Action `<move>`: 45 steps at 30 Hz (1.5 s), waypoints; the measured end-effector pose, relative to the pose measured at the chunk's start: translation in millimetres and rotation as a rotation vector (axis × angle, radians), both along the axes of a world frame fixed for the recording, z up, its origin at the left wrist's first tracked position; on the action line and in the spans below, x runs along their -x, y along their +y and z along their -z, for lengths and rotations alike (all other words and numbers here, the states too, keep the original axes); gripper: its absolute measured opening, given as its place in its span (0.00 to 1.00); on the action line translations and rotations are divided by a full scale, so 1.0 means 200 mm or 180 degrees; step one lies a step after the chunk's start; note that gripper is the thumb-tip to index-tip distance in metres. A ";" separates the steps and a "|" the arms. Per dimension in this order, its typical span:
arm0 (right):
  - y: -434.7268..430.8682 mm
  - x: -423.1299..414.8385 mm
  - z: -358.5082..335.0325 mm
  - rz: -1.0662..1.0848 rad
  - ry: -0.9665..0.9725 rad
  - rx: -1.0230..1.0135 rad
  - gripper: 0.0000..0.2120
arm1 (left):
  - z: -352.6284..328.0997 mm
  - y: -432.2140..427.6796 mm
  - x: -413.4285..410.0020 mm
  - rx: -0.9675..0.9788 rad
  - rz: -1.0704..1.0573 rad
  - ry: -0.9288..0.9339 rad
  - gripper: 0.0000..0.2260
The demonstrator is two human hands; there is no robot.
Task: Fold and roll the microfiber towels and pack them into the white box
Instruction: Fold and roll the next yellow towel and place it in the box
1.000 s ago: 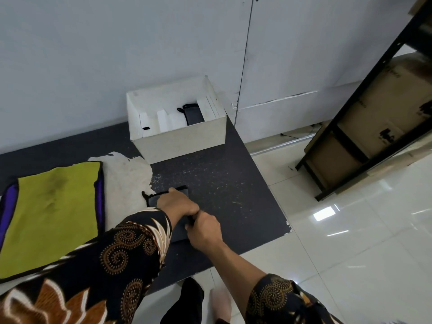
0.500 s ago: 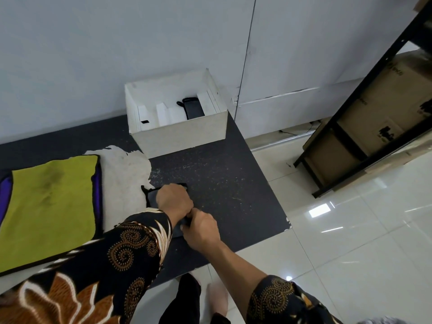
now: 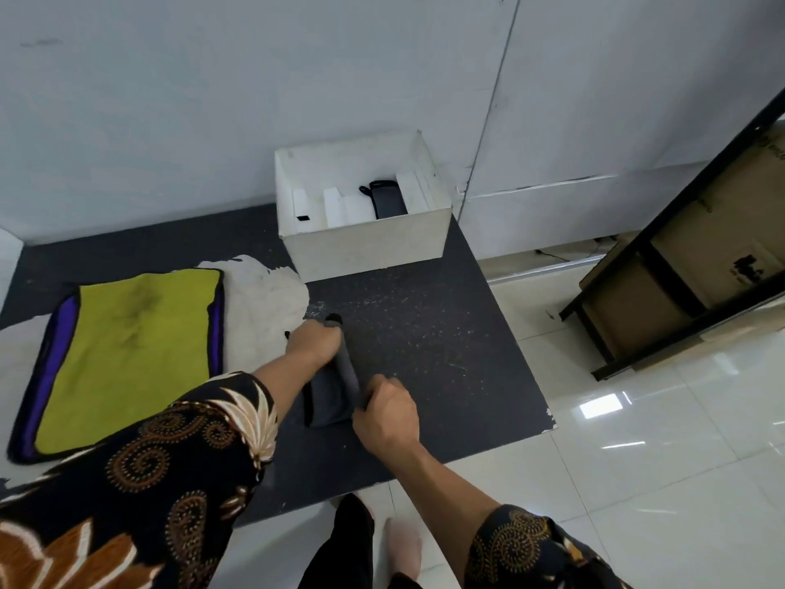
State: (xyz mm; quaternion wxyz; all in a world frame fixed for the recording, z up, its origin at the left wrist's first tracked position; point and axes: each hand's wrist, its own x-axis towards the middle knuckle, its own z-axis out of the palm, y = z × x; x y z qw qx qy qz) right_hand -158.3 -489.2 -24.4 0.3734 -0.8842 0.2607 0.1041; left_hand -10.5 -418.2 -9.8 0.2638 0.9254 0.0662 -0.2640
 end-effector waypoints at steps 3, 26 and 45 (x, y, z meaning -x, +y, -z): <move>0.04 0.00 0.00 0.0065 -0.0112 -0.0001 0.08 | 0.00 0.11 -0.04 0.0759 -0.0586 0.0243 0.12; 0.13 -0.03 0.13 -0.2073 -0.0940 0.1621 0.12 | 0.09 0.29 -0.15 0.1116 -0.1125 0.0355 0.06; 0.11 -0.08 0.14 -0.1384 -0.0893 0.0476 0.20 | 0.09 0.33 -0.10 0.0232 -0.0393 -0.0112 0.15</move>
